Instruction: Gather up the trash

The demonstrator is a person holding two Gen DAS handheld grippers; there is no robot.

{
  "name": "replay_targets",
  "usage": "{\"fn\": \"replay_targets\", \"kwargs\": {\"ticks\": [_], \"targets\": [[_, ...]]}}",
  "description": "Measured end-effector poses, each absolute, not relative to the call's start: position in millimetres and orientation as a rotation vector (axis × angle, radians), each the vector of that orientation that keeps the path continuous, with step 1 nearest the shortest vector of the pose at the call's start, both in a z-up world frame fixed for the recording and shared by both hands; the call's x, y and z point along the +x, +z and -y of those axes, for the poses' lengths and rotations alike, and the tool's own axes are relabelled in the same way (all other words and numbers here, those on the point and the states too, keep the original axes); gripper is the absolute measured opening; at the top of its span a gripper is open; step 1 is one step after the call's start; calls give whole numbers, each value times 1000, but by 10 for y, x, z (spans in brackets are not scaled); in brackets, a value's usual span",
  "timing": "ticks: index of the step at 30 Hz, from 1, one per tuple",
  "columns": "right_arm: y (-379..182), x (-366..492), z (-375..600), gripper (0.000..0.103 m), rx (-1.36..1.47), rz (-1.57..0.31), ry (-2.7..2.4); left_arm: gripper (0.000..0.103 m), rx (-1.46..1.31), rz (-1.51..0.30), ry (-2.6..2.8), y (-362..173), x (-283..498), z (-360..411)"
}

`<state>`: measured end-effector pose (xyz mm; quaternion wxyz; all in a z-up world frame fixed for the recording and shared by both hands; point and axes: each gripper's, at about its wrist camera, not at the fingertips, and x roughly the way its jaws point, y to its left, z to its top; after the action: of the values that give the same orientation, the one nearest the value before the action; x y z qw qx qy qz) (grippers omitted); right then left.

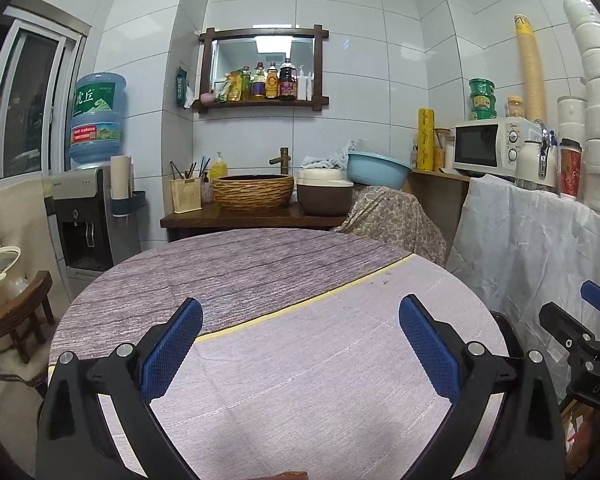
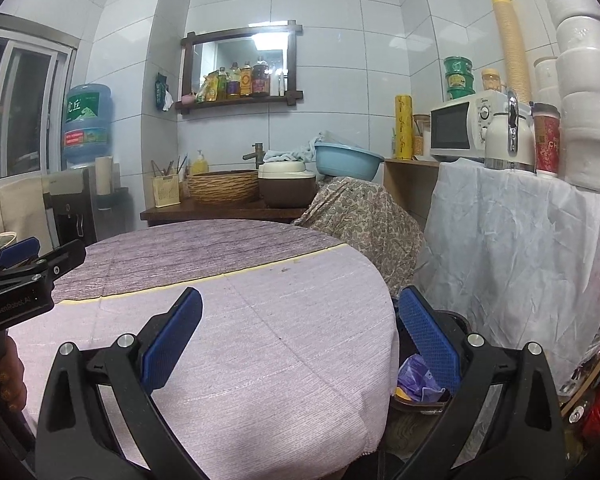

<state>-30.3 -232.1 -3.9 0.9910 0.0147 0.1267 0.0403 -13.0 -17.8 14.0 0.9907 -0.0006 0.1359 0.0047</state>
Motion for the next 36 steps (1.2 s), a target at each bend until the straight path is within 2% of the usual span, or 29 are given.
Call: {"fn": "replay_targets", "kwargs": {"ticks": [36], "targets": [[-62,-268,2345,97,32,-267,86,98,-4,-298,14,117,-126,99]]}}
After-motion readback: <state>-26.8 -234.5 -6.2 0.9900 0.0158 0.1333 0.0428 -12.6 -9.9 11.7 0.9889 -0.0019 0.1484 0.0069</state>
